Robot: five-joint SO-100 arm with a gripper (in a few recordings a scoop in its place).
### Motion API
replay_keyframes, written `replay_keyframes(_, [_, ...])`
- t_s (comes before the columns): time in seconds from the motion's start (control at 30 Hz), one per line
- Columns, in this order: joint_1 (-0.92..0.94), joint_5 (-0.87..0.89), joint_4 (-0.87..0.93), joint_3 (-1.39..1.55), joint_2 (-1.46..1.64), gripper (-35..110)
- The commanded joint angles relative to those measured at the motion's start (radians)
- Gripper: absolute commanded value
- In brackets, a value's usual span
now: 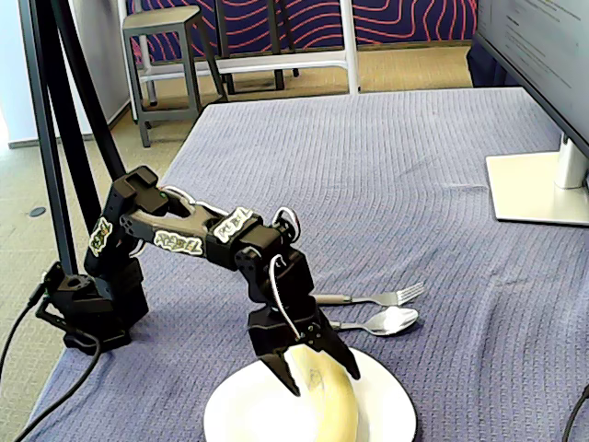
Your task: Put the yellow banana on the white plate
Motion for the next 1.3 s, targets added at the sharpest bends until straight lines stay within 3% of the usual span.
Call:
replay_keyframes(0.0, [-0.009, -0.009, 0.006, 0.000, 0.126, 29])
replay_keyframes(0.37, [-0.048, 0.018, 0.049, 0.075, 0.288, 25])
replay_keyframes(0.77, [-0.155, 0.133, -0.023, 0.408, 0.598, 0])
replay_keyframes(1.27, [-0.373, 0.288, -0.193, 1.158, 1.282, 0])
